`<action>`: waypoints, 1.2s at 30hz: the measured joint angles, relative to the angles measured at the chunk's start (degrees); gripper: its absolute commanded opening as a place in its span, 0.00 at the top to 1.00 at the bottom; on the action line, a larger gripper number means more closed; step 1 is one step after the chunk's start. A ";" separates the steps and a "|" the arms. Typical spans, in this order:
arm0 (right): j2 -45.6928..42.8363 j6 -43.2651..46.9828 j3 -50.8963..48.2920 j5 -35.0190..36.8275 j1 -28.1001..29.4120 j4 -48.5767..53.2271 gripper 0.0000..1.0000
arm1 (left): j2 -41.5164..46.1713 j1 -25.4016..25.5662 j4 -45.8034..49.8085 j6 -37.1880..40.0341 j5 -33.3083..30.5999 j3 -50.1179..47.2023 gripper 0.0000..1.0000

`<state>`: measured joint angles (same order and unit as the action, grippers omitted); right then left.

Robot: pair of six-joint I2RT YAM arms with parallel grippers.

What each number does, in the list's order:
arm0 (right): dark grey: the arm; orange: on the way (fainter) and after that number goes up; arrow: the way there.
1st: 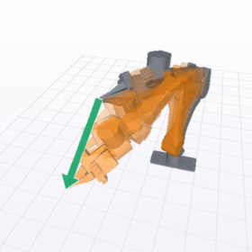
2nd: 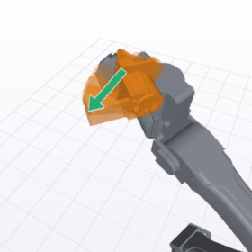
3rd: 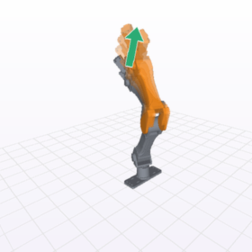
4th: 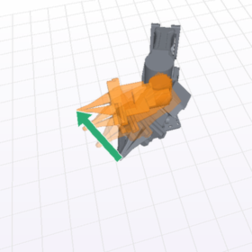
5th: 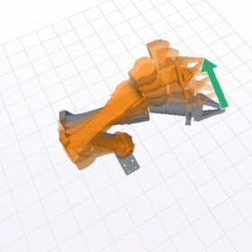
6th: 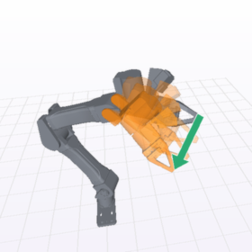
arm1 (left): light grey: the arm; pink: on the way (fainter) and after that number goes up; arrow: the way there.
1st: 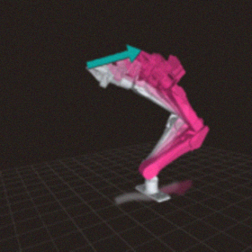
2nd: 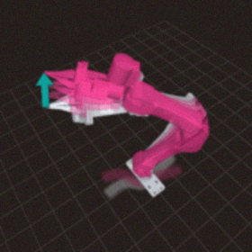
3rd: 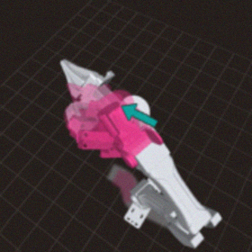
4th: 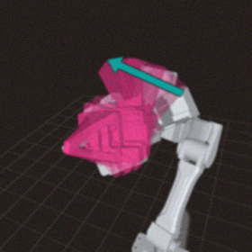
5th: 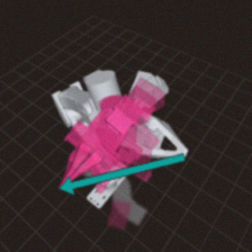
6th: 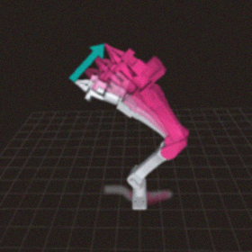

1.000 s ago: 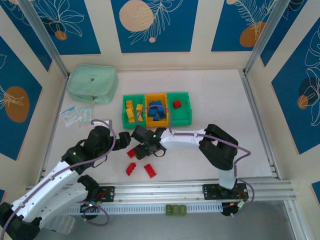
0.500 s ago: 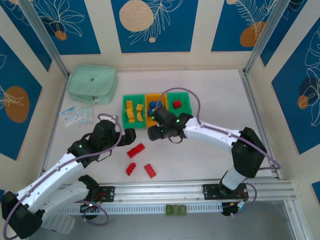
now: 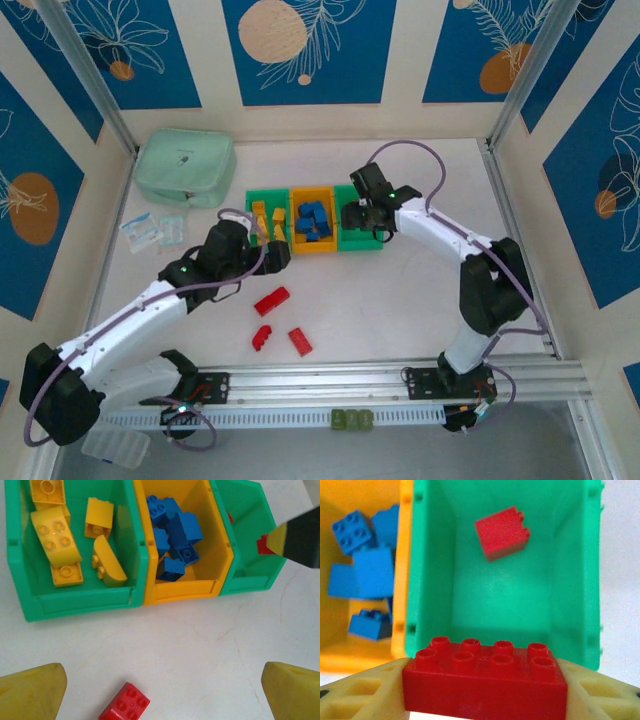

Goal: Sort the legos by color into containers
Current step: Place the lego in the container, then pick up the lego from the bottom-center of the table.

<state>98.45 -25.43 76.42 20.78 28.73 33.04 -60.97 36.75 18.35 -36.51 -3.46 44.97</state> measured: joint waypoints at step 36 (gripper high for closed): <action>-2.38 0.92 0.52 -0.42 10.29 2.73 0.14 | 5.35 -1.14 0.13 0.81 1.70 -1.97 0.01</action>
<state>96.07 -24.51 76.95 20.36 39.03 35.77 -55.61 35.62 18.48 -35.70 -1.76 43.00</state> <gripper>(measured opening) 0.855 0.993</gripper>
